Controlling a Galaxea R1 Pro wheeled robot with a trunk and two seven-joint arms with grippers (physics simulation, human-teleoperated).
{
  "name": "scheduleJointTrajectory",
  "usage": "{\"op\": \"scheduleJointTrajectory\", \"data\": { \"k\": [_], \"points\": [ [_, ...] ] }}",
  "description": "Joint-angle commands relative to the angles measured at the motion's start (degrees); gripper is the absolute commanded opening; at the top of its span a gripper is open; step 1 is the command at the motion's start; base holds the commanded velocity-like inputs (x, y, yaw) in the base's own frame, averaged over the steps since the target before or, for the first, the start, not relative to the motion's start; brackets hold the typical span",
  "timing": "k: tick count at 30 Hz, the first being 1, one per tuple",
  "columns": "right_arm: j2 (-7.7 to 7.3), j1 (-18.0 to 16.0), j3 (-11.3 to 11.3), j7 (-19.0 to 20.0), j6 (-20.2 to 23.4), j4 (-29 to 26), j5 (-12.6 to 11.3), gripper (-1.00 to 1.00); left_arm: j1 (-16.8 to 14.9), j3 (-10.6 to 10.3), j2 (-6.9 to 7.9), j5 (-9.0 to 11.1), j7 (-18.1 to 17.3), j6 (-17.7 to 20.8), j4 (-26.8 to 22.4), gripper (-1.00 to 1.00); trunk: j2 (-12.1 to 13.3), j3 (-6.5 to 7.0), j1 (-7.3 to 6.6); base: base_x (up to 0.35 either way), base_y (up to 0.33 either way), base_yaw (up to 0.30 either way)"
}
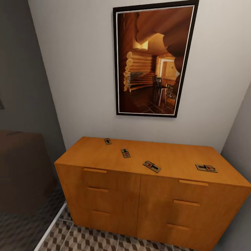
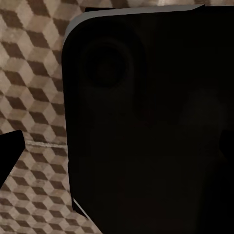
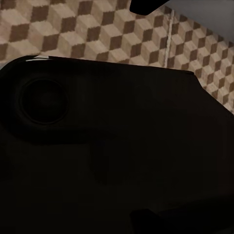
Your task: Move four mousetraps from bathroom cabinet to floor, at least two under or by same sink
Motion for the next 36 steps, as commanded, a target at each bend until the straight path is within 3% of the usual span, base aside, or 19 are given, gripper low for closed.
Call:
{"op": "scheduleJointTrajectory", "data": {
  "k": [1,36],
  "points": [
    [0.00,0.0,0.0,0.0,0.0,0.0,0.0,1.00,0.0,0.0,0.00,0.0,0.0,-0.1,0.0,1.00,0.0,-0.05,0.00,0.000,0.000,0.000],
    [-0.09,0.0,0.3,0.1,0.0,0.0,0.4,1.00,0.0,0.0,0.00,0.0,0.1,-0.1,0.0,1.00,0.0,-0.05,0.00,0.000,0.000,0.000]
  ]
}}
